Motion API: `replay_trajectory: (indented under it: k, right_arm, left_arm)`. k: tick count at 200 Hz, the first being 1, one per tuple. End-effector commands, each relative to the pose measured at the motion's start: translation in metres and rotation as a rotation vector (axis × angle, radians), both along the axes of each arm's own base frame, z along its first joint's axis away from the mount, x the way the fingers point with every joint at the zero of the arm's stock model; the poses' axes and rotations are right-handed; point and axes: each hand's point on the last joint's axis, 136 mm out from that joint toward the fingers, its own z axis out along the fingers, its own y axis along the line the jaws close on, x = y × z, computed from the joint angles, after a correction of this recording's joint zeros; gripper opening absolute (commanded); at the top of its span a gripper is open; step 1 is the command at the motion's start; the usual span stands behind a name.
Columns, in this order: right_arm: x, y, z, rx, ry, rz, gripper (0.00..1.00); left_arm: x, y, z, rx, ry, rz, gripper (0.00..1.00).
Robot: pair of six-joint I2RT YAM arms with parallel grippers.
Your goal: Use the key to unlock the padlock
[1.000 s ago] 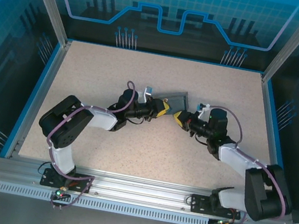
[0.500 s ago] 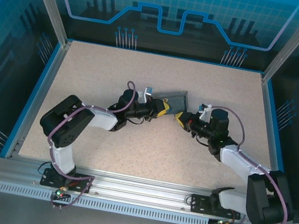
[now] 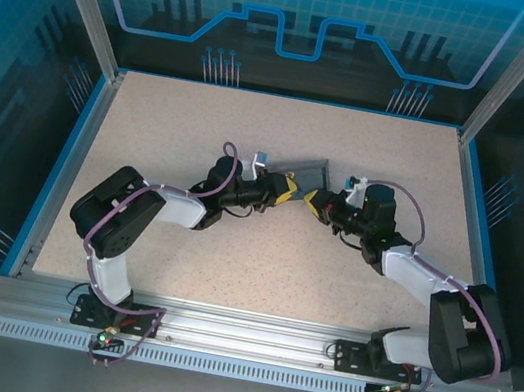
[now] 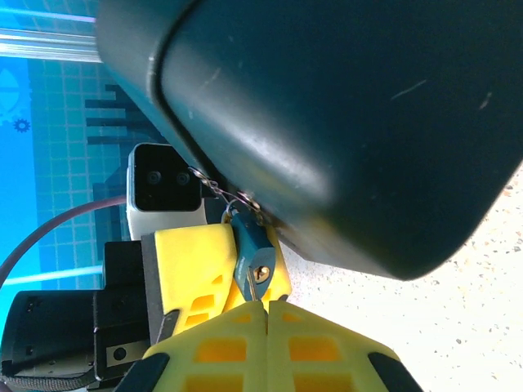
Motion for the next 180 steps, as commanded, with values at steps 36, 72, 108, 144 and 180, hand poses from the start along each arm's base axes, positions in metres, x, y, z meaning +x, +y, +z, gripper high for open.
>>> replay_trajectory:
  k: [36, 72, 108, 144, 180]
  right_arm:
    - [0.004, 0.005, 0.002, -0.003, -0.021, -0.004, 0.00]
    - [0.007, 0.007, 0.002, -0.002, -0.018, -0.004, 0.00]
    - [0.010, 0.010, 0.003, 0.003, -0.021, 0.001, 0.00]
    - [0.011, 0.011, 0.008, 0.006, -0.029, 0.004, 0.00]
    - [0.011, 0.010, 0.011, -0.001, -0.034, 0.003, 0.00]
  left_arm:
    - [0.003, -0.003, 0.026, -0.060, -0.088, -0.017, 0.00]
    - [0.003, -0.003, 0.026, -0.062, -0.091, -0.017, 0.00]
    - [0.003, -0.004, 0.027, -0.064, -0.091, -0.020, 0.00]
    - [0.004, -0.004, 0.027, -0.063, -0.091, -0.018, 0.00]
    - [0.004, -0.004, 0.025, -0.061, -0.087, -0.018, 0.00]
